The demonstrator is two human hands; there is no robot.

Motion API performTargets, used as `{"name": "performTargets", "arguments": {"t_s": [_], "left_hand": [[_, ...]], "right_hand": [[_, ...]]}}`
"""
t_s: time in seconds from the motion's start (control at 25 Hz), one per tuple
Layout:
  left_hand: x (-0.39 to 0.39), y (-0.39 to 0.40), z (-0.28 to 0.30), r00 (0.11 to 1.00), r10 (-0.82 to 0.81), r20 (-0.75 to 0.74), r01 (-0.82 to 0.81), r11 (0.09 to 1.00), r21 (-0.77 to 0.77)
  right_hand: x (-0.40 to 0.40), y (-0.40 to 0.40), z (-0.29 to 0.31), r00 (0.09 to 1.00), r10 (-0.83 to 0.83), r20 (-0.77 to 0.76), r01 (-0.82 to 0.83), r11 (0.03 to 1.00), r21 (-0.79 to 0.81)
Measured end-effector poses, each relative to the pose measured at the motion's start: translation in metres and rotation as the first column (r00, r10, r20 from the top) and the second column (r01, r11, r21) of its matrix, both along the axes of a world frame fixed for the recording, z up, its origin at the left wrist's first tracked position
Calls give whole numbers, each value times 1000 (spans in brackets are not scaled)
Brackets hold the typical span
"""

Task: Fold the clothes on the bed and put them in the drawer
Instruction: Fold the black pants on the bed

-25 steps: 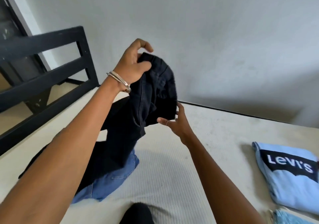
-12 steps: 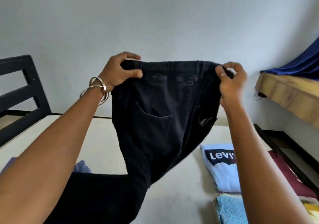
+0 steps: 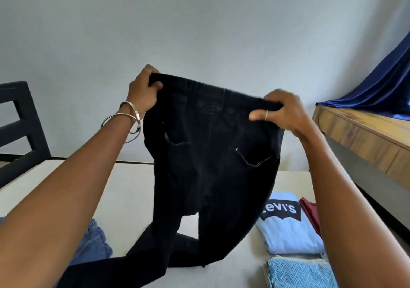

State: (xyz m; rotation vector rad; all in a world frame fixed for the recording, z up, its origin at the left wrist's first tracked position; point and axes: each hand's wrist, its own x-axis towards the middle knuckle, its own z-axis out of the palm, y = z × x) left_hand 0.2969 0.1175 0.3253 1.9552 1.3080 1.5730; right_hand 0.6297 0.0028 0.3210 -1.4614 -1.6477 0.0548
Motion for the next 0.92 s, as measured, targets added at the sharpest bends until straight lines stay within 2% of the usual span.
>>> {"name": "performTargets", "arguments": {"t_s": [0.08, 0.16, 0.24, 0.28, 0.32, 0.36, 0.4, 0.44, 0.48, 0.52, 0.56, 0.6, 0.64, 0.72, 0.76, 0.8, 0.88, 0.92], "left_hand": [[-2, 1, -9, 989, -147, -36, 143, 986, -82], [-6, -5, -21, 954, -290, -80, 269, 940, -210], [-6, -17, -33, 928, -369, -44, 337, 884, -323], [-2, -24, -37, 931, -365, 19, 349, 872, -344], [6, -28, -43, 950, -297, 101, 313, 887, -339], [17, -33, -45, 974, -159, 164, 205, 923, -325], [32, -36, -47, 971, 4, 238, 81, 936, -343], [49, -43, -47, 936, 105, 336, 41, 916, -400], [69, -51, -46, 881, 126, 455, 116, 877, -467], [86, -58, -44, 838, 95, 538, 236, 826, -513], [100, -64, -42, 819, 19, 574, 344, 784, -517], [106, -69, -40, 799, -88, 595, 448, 748, -490], [107, -75, -37, 752, -217, 622, 568, 691, -447], [91, -77, -41, 580, -455, 676, 783, 539, -310], [83, -74, -49, 565, -514, 645, 801, 531, -279], [77, -70, -60, 646, -530, 549, 739, 613, -278], [66, -58, -93, 895, -395, 208, 439, 865, -245], [60, -54, -112, 947, -319, 44, 319, 915, -246]], "right_hand": [[8, -1, -21, 989, 64, 135, -14, 938, -345], [18, 2, -42, 985, 18, 171, 76, 849, -523], [19, 12, -57, 975, -154, 161, 215, 843, -494], [15, 18, -63, 940, -296, 168, 340, 844, -414], [4, 22, -70, 864, -476, 166, 504, 813, -292], [-13, 21, -73, 791, -607, 75, 609, 770, -190], [-32, 19, -72, 781, -618, -91, 595, 781, -191], [-51, 18, -69, 818, -491, -300, 430, 868, -249], [-71, 13, -64, 832, -264, -488, 129, 948, -293], [-87, 7, -61, 814, -63, -578, -180, 918, -353], [-99, 2, -59, 826, 83, -558, -364, 834, -415], [-102, -1, -58, 848, 165, -504, -418, 793, -443], [-97, 0, -58, 869, 158, -469, -379, 822, -424], [-79, 4, -59, 846, 28, -533, -239, 913, -332], [-70, 4, -62, 810, -13, -586, -198, 935, -294], [-63, 4, -64, 795, -33, -605, -162, 951, -265], [-58, 6, -60, 758, -22, -652, -133, 973, -187], [-58, 8, -53, 714, -3, -700, -132, 981, -140]]}}
